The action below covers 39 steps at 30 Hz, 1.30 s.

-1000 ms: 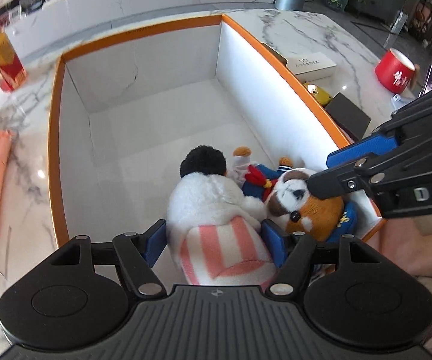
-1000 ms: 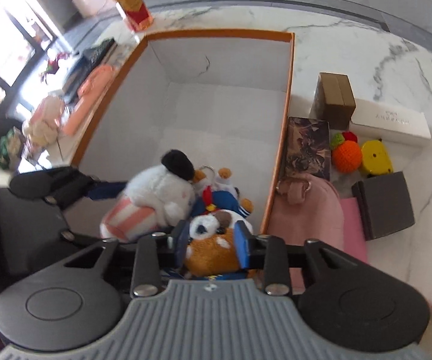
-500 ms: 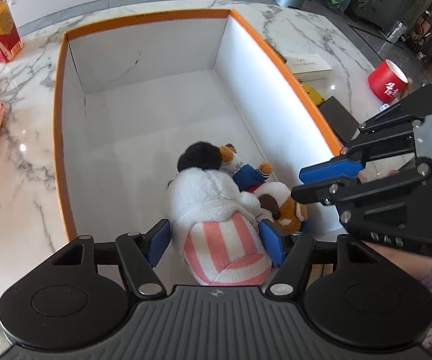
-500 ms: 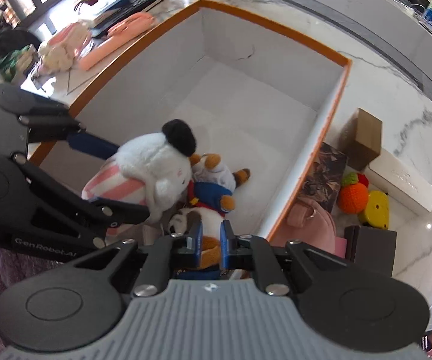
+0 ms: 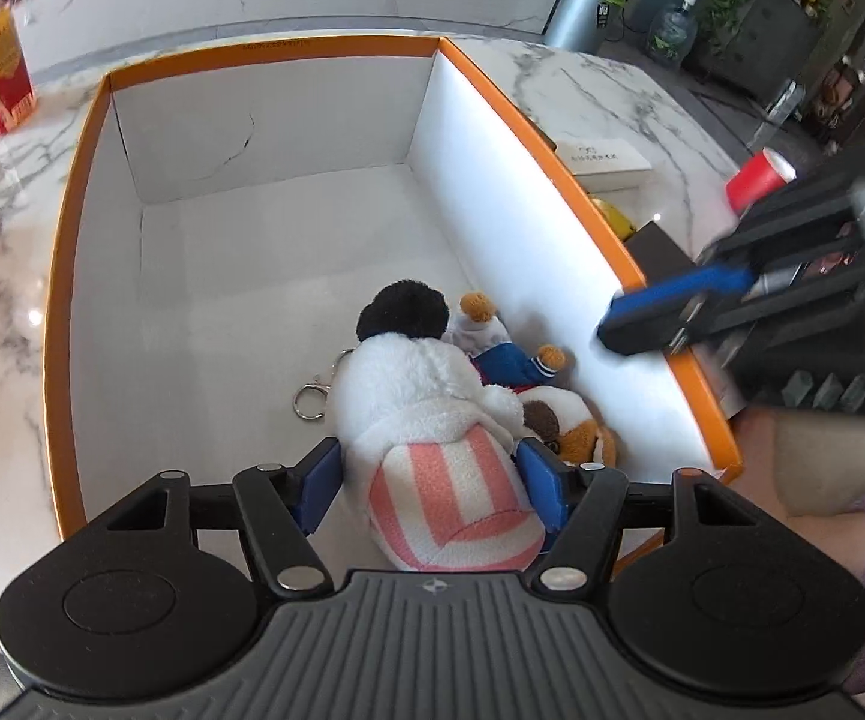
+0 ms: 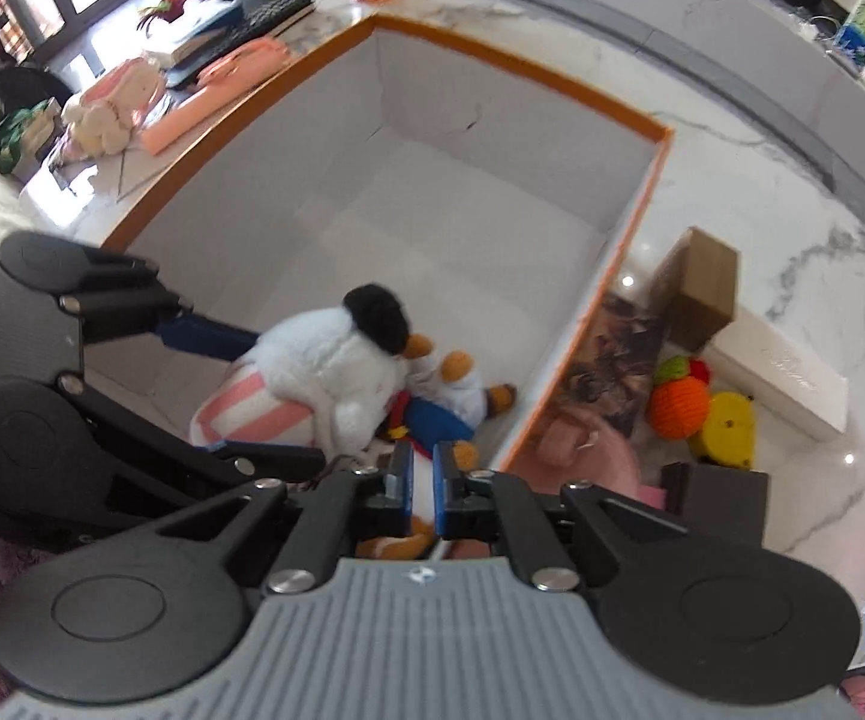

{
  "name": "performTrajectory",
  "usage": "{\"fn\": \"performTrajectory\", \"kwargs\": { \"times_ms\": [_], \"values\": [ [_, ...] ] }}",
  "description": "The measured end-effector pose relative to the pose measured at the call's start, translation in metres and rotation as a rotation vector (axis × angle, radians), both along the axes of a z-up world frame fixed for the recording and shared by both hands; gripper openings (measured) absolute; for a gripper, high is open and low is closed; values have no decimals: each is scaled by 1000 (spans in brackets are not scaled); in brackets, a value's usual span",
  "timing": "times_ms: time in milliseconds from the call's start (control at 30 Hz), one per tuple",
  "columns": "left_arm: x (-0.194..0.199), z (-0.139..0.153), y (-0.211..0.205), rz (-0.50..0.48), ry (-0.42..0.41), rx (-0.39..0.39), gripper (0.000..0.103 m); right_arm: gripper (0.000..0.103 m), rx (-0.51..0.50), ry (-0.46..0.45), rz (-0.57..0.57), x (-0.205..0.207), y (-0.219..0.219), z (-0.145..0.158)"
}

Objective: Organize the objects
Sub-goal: 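Lower both plush toys into the orange box with both tools, then open both tools to release the plush toys inside the box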

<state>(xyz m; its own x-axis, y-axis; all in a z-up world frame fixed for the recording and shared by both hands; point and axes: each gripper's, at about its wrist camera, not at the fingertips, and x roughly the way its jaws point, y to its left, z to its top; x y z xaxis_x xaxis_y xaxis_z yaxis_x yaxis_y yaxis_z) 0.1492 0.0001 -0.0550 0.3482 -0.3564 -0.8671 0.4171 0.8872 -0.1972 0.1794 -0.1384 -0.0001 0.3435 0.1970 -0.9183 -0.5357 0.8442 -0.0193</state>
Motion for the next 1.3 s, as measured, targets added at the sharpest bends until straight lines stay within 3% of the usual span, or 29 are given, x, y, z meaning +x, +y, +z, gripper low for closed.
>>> {"fn": "performTrajectory", "kwargs": {
  "times_ms": [167, 267, 333, 467, 667, 867, 900, 967, 1300],
  "values": [
    [-8, 2, -15, -31, -45, 87, 76, 8, 64, -1, -39, -5, -12, 13],
    [-7, 6, -8, -21, -14, 68, 81, 8, 52, -36, -43, -15, -11, 16],
    [-5, 9, -1, -9, 15, 45, 83, 16, 32, -63, -41, -20, -12, 17],
    [0, 13, 11, 20, 91, -2, 73, 21, 20, -61, -48, -22, -18, 12],
    [0, 7, 10, 18, 132, 7, 70, 19, 73, 1, -90, -17, -29, 1],
    [1, -6, 1, 70, 131, 69, 67, 17, 82, 31, -92, -18, -27, -9],
    [3, -8, 1, 73, 143, 45, 66, 17, 81, 32, -91, -18, -26, -10],
    [4, -10, -3, 58, 139, 28, 66, 16, 83, 37, -91, -18, -26, -11],
    [5, -6, -26, -20, 108, 122, 67, 16, 73, 38, -99, -16, -24, -16]
  ]
}}
